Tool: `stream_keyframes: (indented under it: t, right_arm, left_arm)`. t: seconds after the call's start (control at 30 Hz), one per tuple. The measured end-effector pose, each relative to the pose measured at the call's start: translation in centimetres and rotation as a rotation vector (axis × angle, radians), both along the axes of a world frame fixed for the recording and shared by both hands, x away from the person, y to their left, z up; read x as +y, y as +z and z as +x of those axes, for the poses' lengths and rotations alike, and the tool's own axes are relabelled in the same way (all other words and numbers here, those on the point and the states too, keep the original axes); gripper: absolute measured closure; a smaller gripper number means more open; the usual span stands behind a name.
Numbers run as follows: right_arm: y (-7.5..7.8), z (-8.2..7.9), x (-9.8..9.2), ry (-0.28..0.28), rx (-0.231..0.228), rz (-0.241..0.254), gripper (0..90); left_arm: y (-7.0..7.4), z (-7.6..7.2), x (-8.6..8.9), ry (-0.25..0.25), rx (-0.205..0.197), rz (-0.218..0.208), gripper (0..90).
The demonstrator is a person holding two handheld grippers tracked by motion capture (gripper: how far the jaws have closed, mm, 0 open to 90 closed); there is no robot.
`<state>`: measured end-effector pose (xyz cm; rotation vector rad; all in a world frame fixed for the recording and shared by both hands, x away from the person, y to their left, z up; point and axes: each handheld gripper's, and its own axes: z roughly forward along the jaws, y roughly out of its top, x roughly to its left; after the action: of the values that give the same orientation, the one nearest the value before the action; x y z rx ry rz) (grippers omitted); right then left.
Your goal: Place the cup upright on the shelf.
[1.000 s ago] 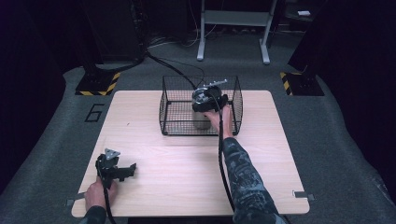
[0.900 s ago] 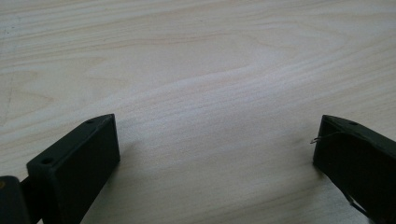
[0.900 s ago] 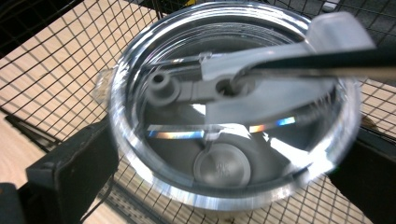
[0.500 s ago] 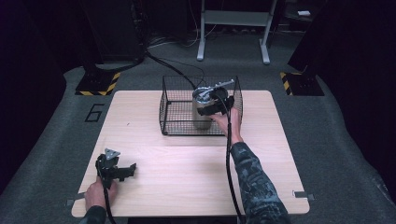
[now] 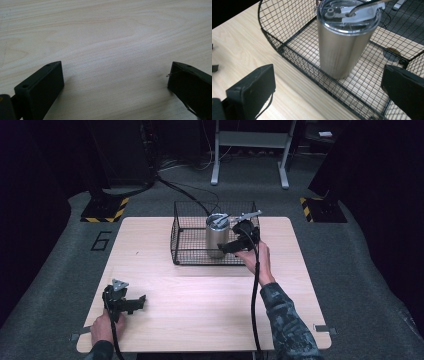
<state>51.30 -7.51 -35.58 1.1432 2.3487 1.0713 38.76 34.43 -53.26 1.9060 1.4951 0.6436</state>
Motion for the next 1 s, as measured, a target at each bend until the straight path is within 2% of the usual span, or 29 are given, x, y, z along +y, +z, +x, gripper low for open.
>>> stream_keyframes:
  t: [0.27, 0.4, 0.6, 0.77, 0.87, 0.9, 1.0]
  right_arm:
    - [0.0, -2.5, -1.5, 0.002, -0.014, -0.011, 0.0]
    - [-0.6, -4.4, -3.3, -0.002, -0.024, -0.010, 0.0]
    - [-1.5, -6.1, -5.3, -0.028, -0.020, -0.010, 0.0]
    - [-2.8, -7.6, -7.6, -0.064, -0.028, -0.008, 0.0]
    - [-4.2, -8.8, -9.5, -0.101, -0.018, -0.010, 0.0]
    - [-4.2, -8.8, -9.5, -0.101, -0.018, -0.010, 0.0]
    - [-5.8, -9.8, -11.0, -0.133, -0.001, -0.018, 0.0]
  left_arm:
    - [0.0, 0.0, 0.0, -0.004, 0.006, 0.004, 0.3]
    - [0.0, 0.0, 0.0, 0.001, 0.002, -0.002, 0.3]
    - [0.0, 0.0, 0.0, 0.001, 0.002, -0.002, 0.3]
    - [0.0, 0.0, 0.0, 0.002, 0.002, -0.002, 0.3]
    - [0.0, 0.0, 0.0, 0.001, 0.002, -0.002, 0.3]
    - [0.0, 0.0, 0.0, 0.001, 0.002, -0.004, 0.3]
    - [0.0, 0.0, 0.0, 0.002, 0.001, -0.003, 0.3]
